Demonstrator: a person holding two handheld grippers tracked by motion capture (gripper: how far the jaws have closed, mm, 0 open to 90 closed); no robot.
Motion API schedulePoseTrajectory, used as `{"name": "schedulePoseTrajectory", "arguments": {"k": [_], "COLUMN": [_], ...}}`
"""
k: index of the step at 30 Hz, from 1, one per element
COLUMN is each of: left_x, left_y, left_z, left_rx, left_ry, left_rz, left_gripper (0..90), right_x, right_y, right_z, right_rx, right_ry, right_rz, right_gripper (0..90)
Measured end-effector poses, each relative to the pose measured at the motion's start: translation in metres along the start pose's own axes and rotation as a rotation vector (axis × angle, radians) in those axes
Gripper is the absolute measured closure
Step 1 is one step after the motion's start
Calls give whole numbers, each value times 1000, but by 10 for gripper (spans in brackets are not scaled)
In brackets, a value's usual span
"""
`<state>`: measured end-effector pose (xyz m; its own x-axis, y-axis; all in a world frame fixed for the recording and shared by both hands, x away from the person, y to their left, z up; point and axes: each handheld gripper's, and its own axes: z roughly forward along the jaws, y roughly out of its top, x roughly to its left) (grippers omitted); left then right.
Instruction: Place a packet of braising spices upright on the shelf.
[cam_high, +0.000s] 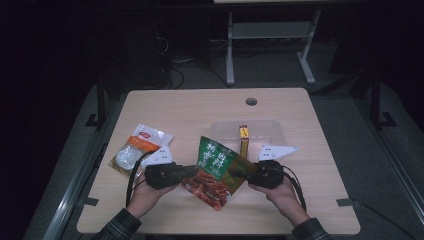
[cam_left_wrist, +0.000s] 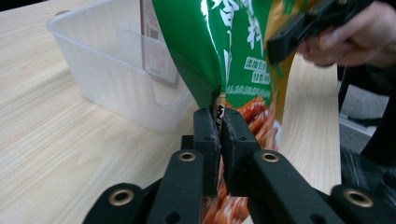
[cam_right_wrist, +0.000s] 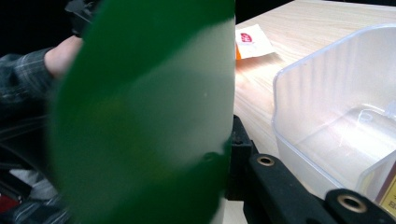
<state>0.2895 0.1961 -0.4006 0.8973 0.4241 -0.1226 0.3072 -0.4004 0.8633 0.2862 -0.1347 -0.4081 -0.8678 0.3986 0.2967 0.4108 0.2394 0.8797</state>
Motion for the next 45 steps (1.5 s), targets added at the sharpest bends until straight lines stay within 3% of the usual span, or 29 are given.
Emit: {"name": "schedulePoseTrajectory", "arguments": {"k": [1, 3, 6, 14, 18, 27, 37, 45], "left_x": [1, 5, 7, 7, 7, 9, 15, 20], "left_y": [0, -2, -2, -9, -14, -24, -34, -35], "left_z": [-1, -3, -4, -3, -3, -4, -5, -2], "left_rx": [10, 22, 53, 91, 109, 131, 188, 196], "left_ry": [18, 14, 65, 67, 64, 68, 81, 69], "left_rz": [7, 5, 29, 43, 47, 11, 2, -6], "left_gripper": [827, 799, 648, 455, 400, 319, 195, 190], "right_x": [0, -1, -1, 1, 0, -2, -5, 1], "right_y": [1, 1, 4, 14, 15, 15, 2, 0], "right_z": [-2, -6, -12, -37, -50, -89, -128, -155], "right_rx": [5, 5, 1, 37, 53, 63, 74, 55], "right_ry": [5, 27, 37, 46, 13, -65, -167, -240], "right_rz": [-10, -16, -28, -72, -78, -81, -40, -17], "right_gripper": [894, 895, 896, 896, 896, 896, 896, 896]}}
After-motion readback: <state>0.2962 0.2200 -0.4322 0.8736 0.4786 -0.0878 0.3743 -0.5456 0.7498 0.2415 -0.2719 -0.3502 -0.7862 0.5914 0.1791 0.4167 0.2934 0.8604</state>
